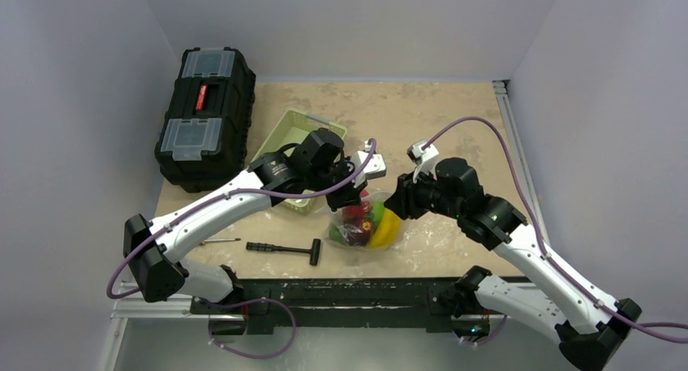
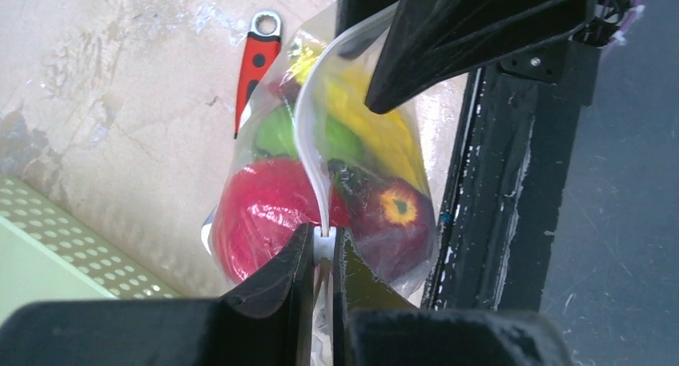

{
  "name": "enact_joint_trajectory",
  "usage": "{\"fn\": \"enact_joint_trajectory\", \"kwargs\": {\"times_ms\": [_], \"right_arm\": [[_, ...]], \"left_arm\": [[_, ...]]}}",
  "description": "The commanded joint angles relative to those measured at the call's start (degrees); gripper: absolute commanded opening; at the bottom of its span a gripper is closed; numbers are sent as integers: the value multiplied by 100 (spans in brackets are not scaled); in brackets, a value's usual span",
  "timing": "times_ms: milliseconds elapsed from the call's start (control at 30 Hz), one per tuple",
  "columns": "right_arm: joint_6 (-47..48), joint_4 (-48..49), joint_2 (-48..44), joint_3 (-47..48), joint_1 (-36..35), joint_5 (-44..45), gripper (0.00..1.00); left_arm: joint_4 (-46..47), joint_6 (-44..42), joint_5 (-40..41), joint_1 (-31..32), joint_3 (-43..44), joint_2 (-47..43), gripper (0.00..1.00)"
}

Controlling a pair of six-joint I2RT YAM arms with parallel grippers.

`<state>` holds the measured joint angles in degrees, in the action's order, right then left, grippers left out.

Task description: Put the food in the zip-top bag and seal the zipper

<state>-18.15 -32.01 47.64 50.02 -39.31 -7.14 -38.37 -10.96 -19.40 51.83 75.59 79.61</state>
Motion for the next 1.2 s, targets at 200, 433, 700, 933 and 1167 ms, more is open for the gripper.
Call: {"fn": "enact_joint_trajectory", "kwargs": {"times_ms": [200,433,700,933,1167], "right_arm": [[1391,855,341,427,6,-2174,53],[1779,644,264,570,3,-1779,59],[1555,602,-550,270,2,-418,71],[1709,1549,-1089,-94,3,-1502,82],[2433,1712,-392,-18,3,-3397,67]], "left_arm": [[180,42,-809,11,307,-319,0],[177,-204,-1083,18,218,-495,0],[200,-408,-1192,5,14,-676,0],[334,-644,-1562,2,-117,-781,0],[151,-863,-1819,2,-48,-766,0]]}}
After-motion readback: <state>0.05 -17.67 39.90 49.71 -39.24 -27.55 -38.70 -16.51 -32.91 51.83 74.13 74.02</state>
